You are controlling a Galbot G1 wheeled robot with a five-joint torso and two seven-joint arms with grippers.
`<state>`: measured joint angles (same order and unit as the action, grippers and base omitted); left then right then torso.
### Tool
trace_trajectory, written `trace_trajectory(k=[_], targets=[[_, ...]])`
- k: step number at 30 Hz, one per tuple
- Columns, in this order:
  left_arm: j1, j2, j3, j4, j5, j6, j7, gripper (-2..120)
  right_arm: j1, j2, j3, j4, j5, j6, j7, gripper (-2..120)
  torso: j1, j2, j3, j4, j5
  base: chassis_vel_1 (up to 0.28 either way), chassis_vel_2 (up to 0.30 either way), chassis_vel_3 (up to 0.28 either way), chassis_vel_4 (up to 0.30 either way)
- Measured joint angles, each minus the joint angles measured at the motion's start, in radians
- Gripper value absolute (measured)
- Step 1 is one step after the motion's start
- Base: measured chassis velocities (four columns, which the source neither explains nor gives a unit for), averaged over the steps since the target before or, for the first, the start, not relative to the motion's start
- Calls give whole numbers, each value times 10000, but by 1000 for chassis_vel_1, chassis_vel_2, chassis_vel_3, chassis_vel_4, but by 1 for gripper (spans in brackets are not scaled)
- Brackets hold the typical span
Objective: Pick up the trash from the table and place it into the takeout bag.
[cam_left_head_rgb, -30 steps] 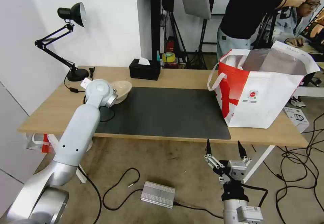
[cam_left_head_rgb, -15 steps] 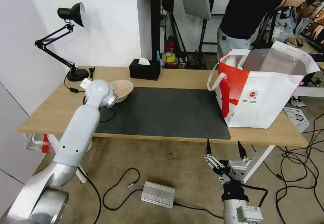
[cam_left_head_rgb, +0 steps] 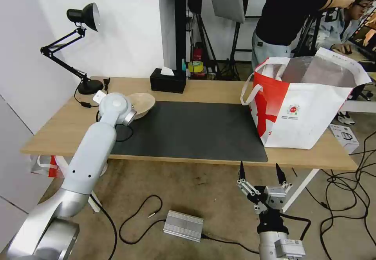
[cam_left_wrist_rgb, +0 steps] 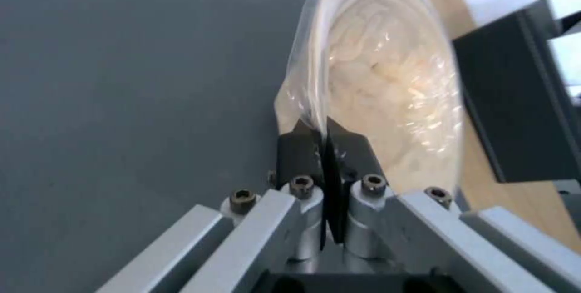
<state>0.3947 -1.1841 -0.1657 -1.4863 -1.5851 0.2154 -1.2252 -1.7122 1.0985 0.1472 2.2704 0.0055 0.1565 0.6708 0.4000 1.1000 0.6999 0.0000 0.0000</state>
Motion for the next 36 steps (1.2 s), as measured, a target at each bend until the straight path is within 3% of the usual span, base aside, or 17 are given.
trace_trajectory(k=[14, 24, 29, 36], targets=[[110, 384, -71, -1291, -382, -164, -80, 0, 0, 0, 0, 0, 0, 0, 0, 100, 0, 0, 0, 1, 0, 0, 0, 0, 0], [-13, 675, 137, -2649, -1065, -361, 24, 0, 0, 0, -1, 0, 0, 0, 0, 100, 0, 0, 0, 0, 0, 0, 0, 0, 0], [-342, 960, 475, -2846, -1166, -486, 568, 0, 0, 0, 0, 0, 0, 0, 0, 100, 0, 0, 0, 0, 1, 0, 0, 0, 0], [-383, 1154, 1130, -3284, -1065, -756, 1811, 0, 0, 0, 0, -1, 0, 0, 0, 100, 0, 0, 0, 1, 0, 0, 0, 0, 0]])
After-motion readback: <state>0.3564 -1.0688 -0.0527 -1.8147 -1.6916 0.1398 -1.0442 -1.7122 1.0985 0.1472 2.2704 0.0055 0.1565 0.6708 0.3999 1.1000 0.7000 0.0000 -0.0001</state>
